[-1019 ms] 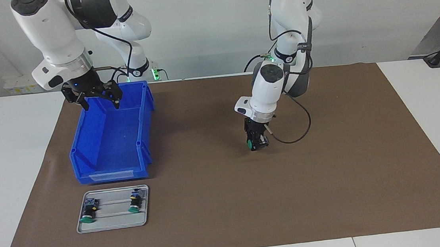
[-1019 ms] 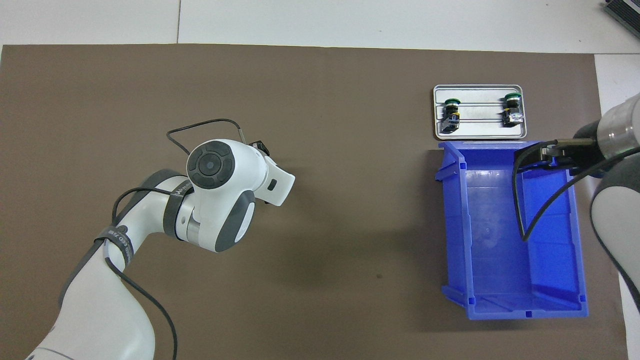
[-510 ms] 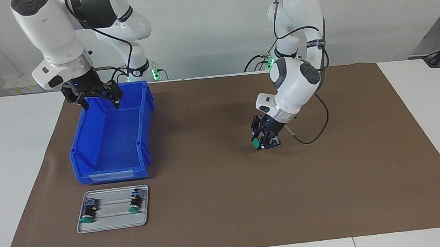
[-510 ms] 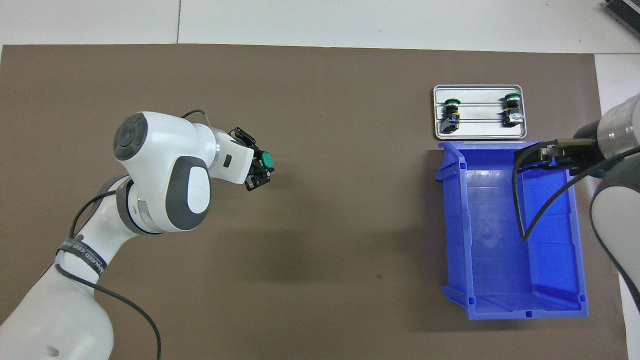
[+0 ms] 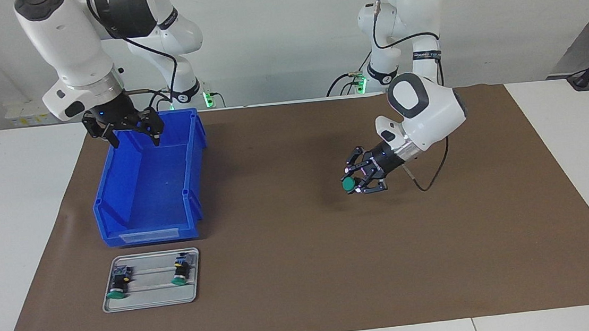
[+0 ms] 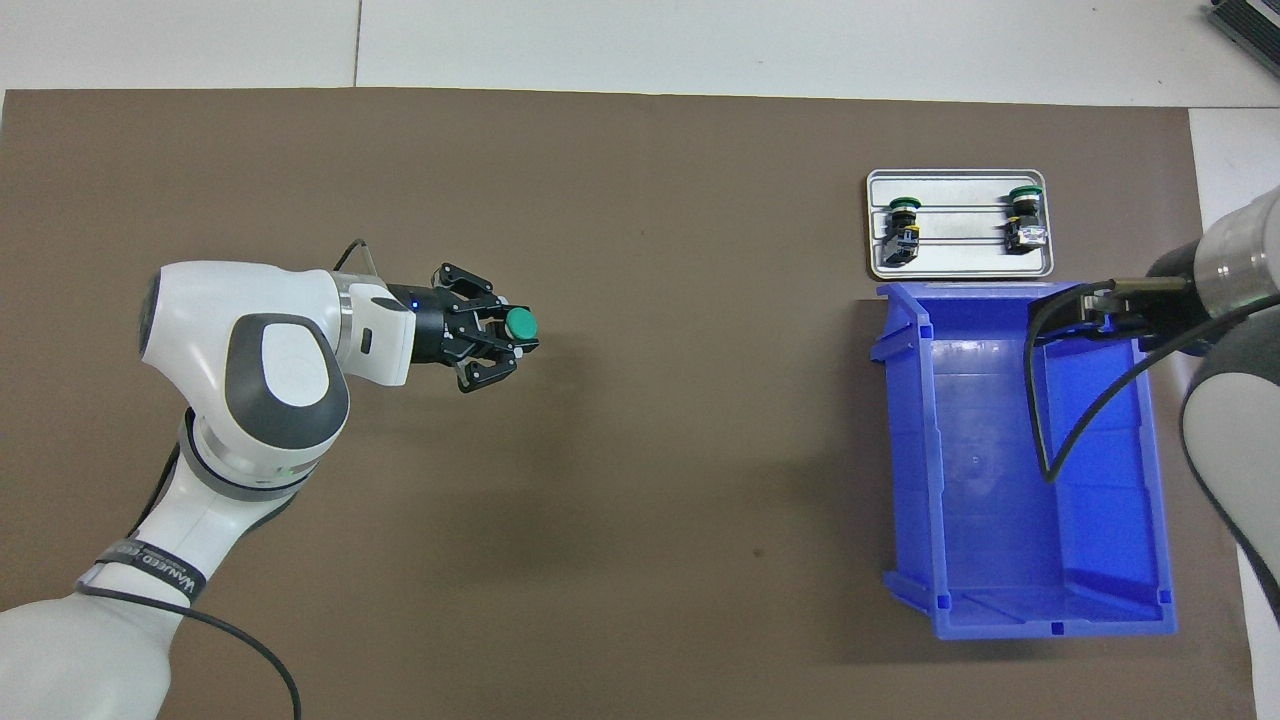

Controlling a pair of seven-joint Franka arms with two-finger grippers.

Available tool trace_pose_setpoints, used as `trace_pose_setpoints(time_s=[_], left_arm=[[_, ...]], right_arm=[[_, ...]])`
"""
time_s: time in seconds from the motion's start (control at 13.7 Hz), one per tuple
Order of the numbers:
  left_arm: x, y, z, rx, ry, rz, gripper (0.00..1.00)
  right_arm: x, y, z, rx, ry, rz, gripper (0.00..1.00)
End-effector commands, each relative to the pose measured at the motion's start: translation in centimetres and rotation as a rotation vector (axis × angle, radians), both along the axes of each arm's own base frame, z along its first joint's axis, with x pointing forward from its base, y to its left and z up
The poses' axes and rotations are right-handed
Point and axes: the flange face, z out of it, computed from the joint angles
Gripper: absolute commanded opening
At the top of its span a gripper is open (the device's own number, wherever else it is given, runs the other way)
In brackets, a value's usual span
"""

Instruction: Place and press button with both arms

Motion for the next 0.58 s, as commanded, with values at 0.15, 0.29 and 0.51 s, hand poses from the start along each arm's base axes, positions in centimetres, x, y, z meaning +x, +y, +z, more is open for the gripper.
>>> trace_pose_setpoints(time_s=[0.15,0.29,0.51], left_arm=[[-3.9,1.5,-2.7,-0.189,-0.081,0.060,0.20],[-4.6,1.9,-4.4,-0.245,-0.123,0.089,0.20],[-5.8,1.4,-5.8,-0.337,-0.138,0.094,0.11]], right_arm=[[-0.3,0.0,0.2,0.018,0.001,0.019,1.00],[-0.3,0.0,0.2,0.018,0.001,0.018,1.00],[-0.3,0.0,0.2,0.018,0.001,0.019,1.00]])
